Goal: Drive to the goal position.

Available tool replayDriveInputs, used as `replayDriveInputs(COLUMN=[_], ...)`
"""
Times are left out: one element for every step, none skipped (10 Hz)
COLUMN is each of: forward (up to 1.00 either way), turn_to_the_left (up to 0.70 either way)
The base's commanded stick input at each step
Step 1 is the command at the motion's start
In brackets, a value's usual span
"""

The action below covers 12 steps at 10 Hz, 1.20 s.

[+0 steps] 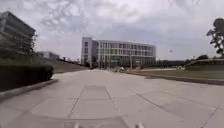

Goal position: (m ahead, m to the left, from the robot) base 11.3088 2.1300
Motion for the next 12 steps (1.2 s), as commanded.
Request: replayDriveInputs(forward=[0.70,0.70,0.70,0.70,0.70,0.70,0.70,0.70,0.70,0.70,0.70,0.70], turn_to_the_left=[0.00,0.00,0.00,0.00,0.00,0.00,0.00,0.00,0.00,0.00,0.00,0.00])
